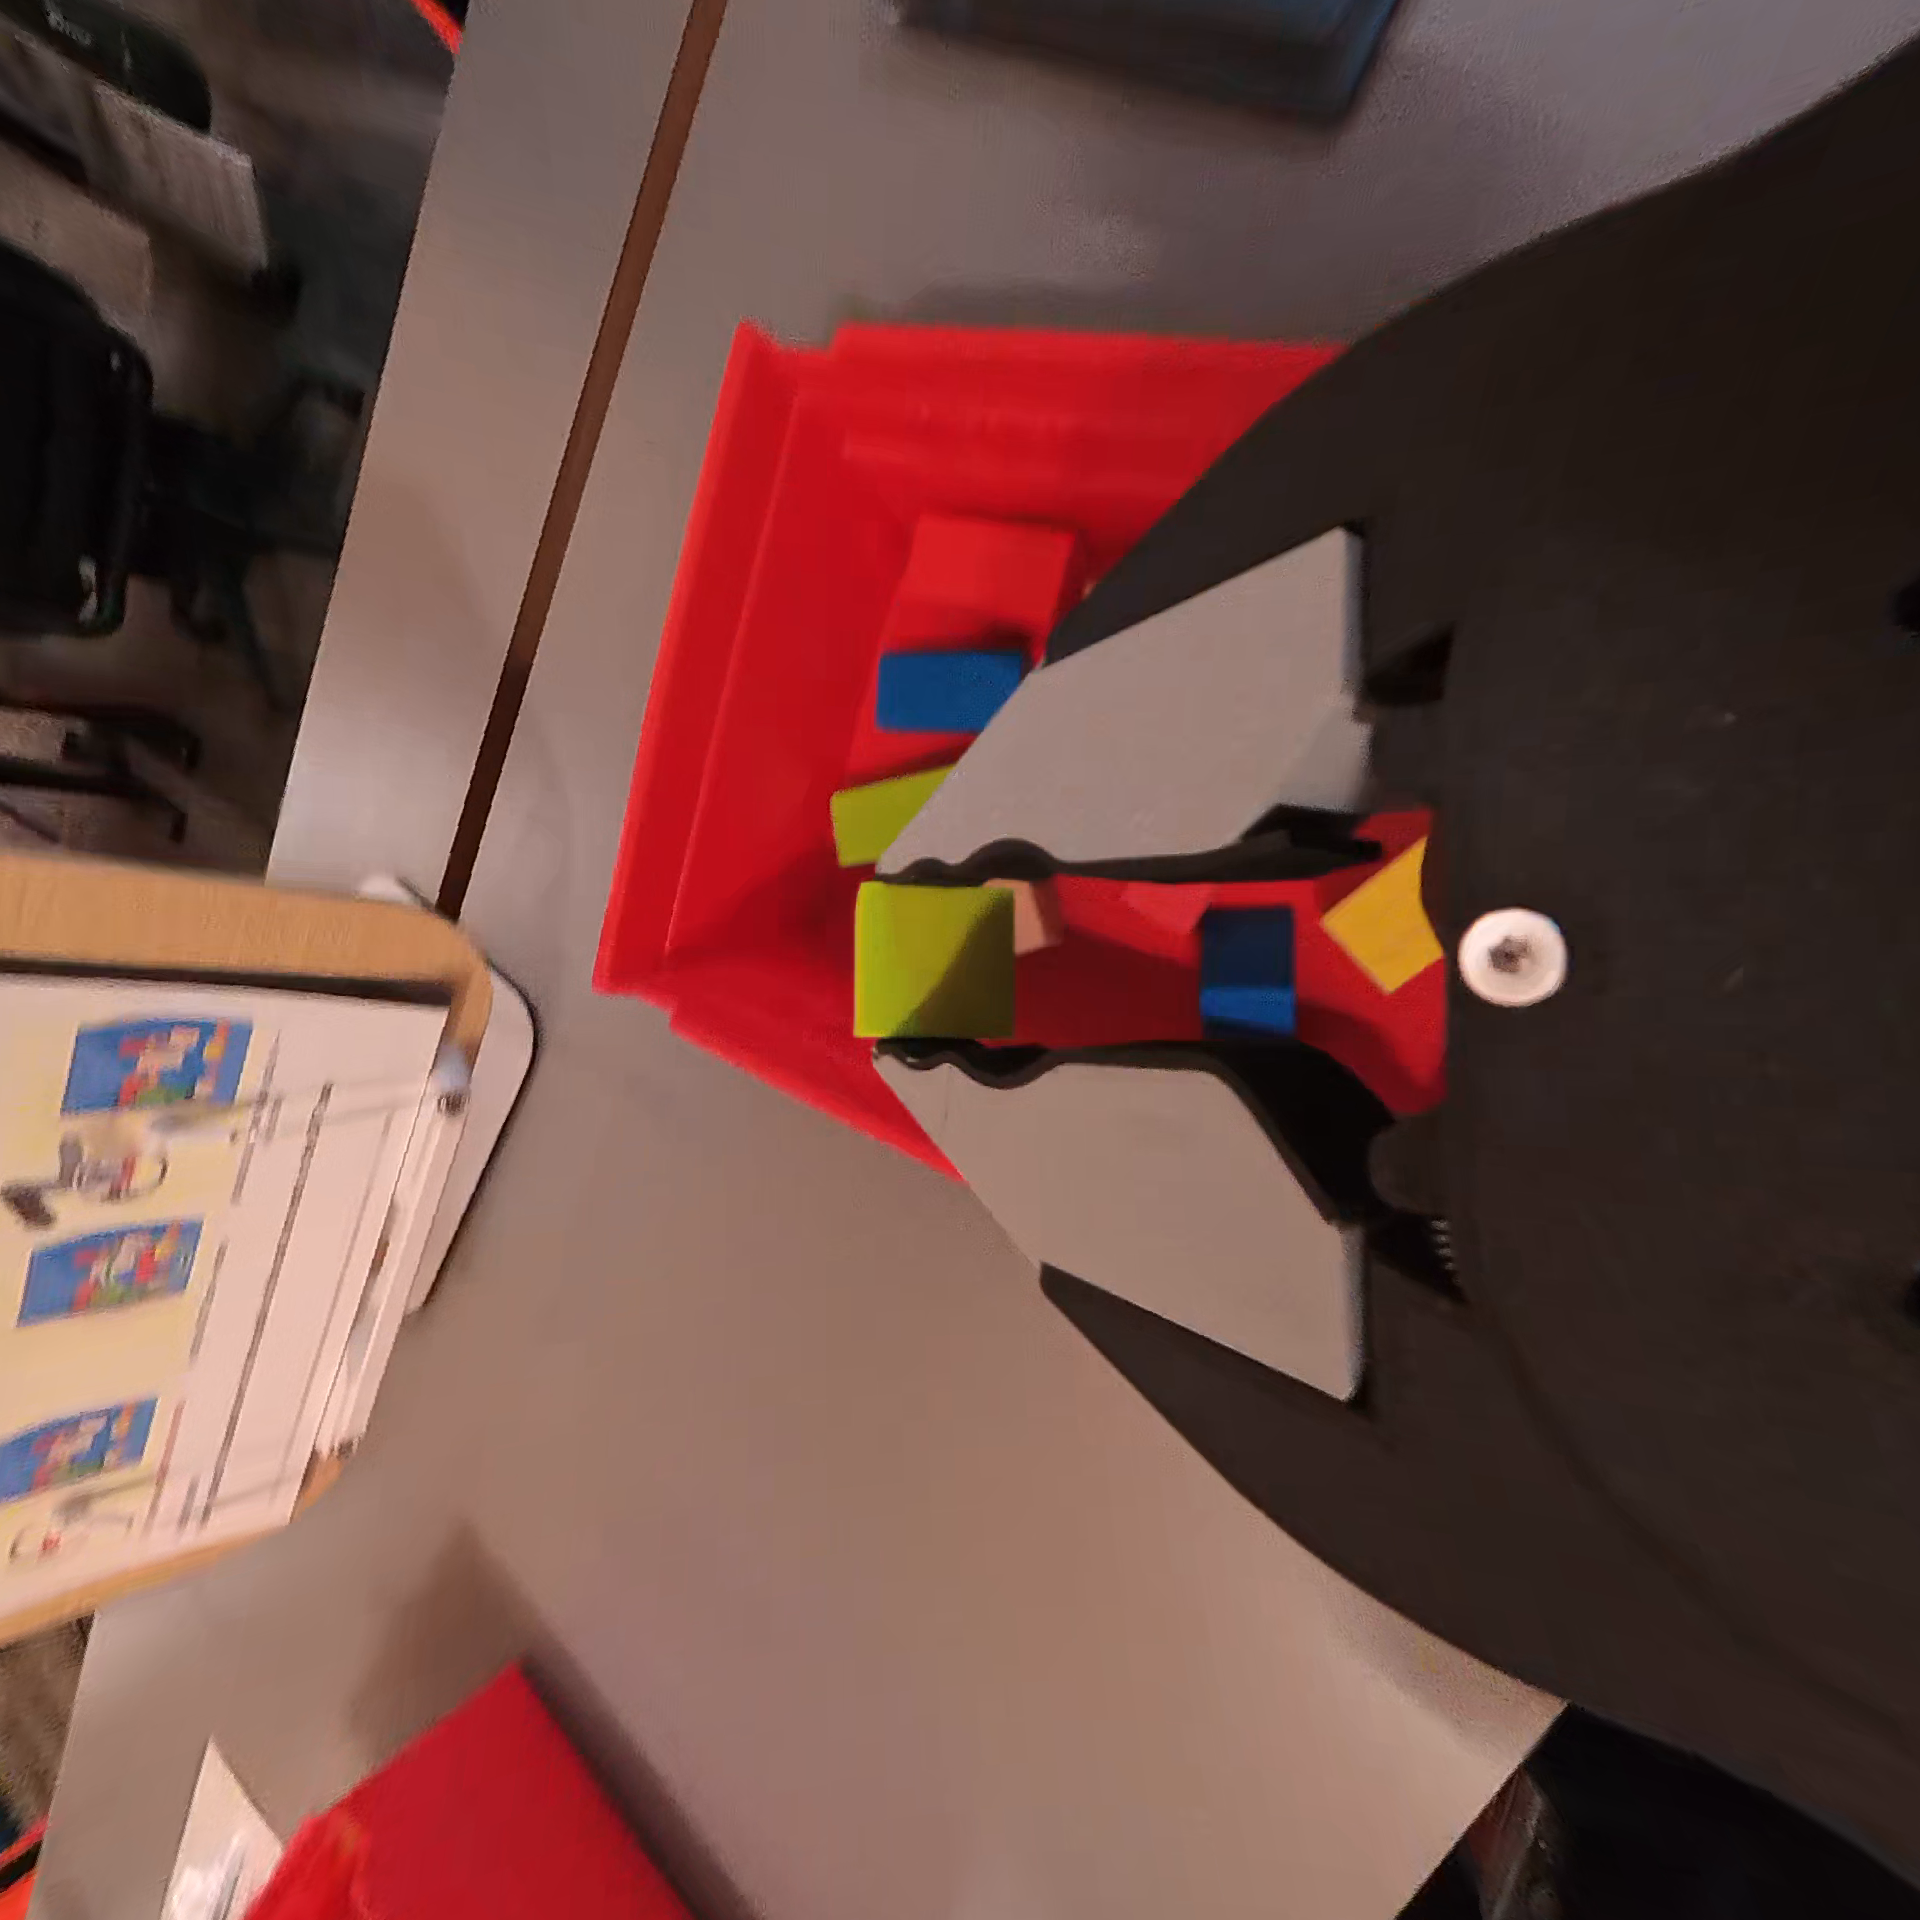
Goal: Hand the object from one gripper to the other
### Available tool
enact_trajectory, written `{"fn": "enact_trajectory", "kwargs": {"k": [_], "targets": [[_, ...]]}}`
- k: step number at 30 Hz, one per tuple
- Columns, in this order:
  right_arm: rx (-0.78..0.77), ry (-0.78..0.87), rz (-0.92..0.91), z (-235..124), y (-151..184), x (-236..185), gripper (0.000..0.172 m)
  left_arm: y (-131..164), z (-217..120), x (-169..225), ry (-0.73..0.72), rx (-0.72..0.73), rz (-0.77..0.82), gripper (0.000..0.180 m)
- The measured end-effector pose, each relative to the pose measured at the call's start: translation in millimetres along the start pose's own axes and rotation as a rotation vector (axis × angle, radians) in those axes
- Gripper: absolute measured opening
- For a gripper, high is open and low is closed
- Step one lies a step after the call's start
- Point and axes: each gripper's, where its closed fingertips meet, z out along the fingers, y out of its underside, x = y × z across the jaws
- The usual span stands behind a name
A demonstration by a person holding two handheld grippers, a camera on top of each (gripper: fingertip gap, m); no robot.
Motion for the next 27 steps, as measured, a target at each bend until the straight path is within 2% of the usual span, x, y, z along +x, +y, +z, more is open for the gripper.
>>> {"fn": "enact_trajectory", "kwargs": {"k": [3,6,8,11,15,18,22,25,27], "targets": [[0.003,0.034,0.008,-14,7,23,0.026,23,23,-3,-0.065,-0.134,-0.059,0.066],[0.012,0.042,0.010,-19,15,34,0.025,36,38,-7,-0.155,-0.209,-0.071,0.064],[-0.004,0.044,0.014,-19,25,40,0.026,39,49,-10,-0.200,-0.218,-0.075,0.058],[-0.040,0.034,0.022,-22,42,48,0.026,28,55,-6,-0.190,-0.171,-0.036,0.032],[-0.150,0.017,0.038,-17,62,63,0.026,29,52,-10,-0.171,-0.210,0.029,0.031],[-0.250,-0.013,0.042,-2,78,68,0.026,14,35,-16,-0.198,-0.138,0.130,0.031],[-0.501,0.109,-0.028,12,125,90,0.025,-18,-14,11,-0.140,0.070,0.263,0.031],[-0.675,0.176,-0.104,14,160,93,0.026,-31,-63,61,-0.037,0.218,0.400,0.031],[-0.705,0.201,-0.127,19,167,93,0.026,-32,-96,109,0.071,0.318,0.501,0.031]]}}
